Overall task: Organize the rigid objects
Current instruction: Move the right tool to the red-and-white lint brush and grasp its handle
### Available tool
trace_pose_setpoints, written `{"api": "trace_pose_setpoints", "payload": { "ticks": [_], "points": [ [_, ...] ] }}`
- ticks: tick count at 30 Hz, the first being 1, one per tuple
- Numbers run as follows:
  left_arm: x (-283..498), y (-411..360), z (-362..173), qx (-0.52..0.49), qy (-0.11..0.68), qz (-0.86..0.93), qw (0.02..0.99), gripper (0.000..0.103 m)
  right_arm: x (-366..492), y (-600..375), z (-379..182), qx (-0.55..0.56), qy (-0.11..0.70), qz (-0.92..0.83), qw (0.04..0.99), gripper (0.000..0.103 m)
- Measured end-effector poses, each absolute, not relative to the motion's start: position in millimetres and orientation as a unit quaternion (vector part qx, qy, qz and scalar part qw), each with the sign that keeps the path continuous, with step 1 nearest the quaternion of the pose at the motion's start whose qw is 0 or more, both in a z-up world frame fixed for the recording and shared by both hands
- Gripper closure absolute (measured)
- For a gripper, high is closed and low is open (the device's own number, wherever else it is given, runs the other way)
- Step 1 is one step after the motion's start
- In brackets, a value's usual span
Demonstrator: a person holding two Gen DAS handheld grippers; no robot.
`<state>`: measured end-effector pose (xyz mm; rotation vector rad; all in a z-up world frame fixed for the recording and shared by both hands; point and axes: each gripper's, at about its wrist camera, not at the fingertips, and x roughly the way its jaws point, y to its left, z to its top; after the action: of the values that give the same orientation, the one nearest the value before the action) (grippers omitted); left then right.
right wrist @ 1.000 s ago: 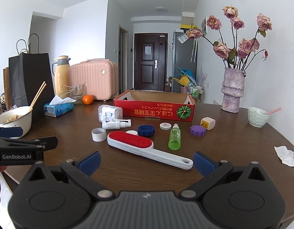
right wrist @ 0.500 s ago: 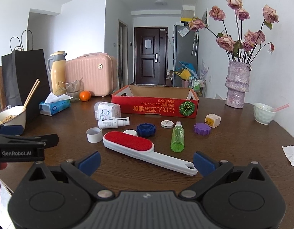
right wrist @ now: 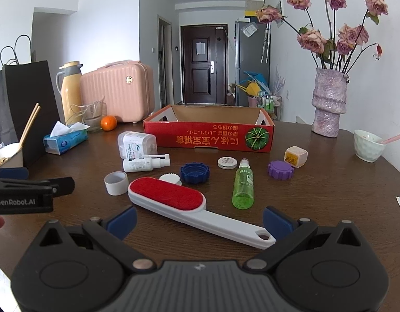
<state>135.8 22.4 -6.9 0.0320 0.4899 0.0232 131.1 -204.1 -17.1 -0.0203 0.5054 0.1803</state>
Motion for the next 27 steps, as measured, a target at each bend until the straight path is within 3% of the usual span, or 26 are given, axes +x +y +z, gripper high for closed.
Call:
{"api": "trace_pose_setpoints", "payload": {
  "ticks": [27],
  "points": [
    [218, 35, -30, 0.009, 0.298, 0.024, 0.954, 0.000, 221, -182, -44, -0.058, 0.323, 0.118, 0.937, 0.000]
  ]
}}
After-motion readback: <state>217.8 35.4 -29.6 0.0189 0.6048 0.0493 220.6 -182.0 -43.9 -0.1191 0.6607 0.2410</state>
